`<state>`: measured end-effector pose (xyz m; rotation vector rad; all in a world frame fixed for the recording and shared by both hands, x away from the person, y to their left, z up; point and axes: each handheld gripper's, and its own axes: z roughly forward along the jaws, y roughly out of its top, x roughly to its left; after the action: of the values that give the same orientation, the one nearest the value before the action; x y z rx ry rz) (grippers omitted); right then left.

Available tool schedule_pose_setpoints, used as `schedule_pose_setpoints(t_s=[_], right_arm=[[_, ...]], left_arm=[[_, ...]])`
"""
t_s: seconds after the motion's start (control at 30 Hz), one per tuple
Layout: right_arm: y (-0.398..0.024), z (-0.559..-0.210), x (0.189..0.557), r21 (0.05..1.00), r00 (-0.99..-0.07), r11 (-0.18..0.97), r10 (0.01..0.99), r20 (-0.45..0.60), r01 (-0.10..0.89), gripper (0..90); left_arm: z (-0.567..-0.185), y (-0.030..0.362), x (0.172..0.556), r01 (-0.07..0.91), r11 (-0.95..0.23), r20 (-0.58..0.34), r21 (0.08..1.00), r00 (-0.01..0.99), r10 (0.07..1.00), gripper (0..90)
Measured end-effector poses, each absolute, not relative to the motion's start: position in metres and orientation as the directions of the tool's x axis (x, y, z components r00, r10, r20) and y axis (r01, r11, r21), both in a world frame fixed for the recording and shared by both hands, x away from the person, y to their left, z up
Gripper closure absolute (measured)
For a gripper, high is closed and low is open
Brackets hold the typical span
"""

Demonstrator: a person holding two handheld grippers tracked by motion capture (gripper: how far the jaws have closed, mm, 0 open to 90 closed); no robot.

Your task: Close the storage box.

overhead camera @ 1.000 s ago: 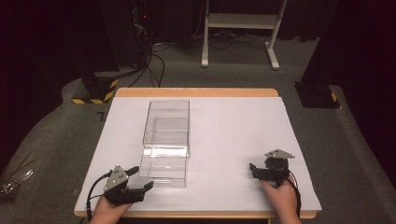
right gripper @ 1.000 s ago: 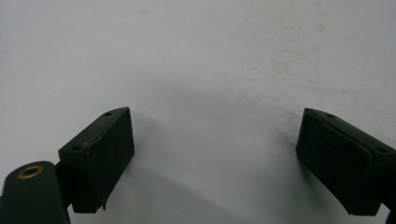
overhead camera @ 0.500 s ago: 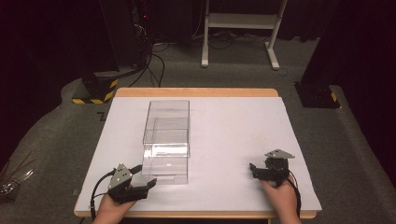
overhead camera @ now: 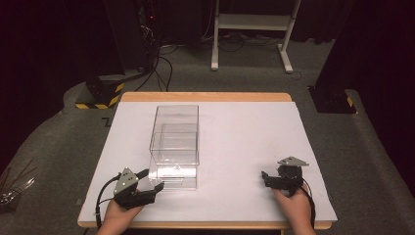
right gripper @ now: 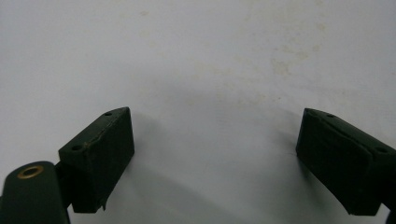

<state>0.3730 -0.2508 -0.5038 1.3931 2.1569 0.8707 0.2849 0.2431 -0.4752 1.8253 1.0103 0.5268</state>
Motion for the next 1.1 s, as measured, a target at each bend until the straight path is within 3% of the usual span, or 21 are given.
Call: schedule_pose_setpoints(t_s=[0.6,0.73,1.1], right_arm=[[-0.251,-0.504,0.373,0.702,-0.406,0.3,0.914,-0.016,0.646,11.2],[-0.251,-0.504,0.373,0.702,-0.406,0.3,0.914,-0.016,0.646,11.2],[-0.251,-0.504,0.373,0.702,-0.404,0.297,0.914,-0.014,0.647,11.3]], left_arm=[[-0.469,0.248,0.296,0.423,-0.229,-0.053,0.876,0.558,0.828,21.8],[-0.467,0.246,0.299,0.425,-0.206,-0.076,0.881,0.559,0.826,28.0],[-0.467,0.248,0.308,0.437,-0.181,-0.095,0.881,0.537,0.838,28.3]])
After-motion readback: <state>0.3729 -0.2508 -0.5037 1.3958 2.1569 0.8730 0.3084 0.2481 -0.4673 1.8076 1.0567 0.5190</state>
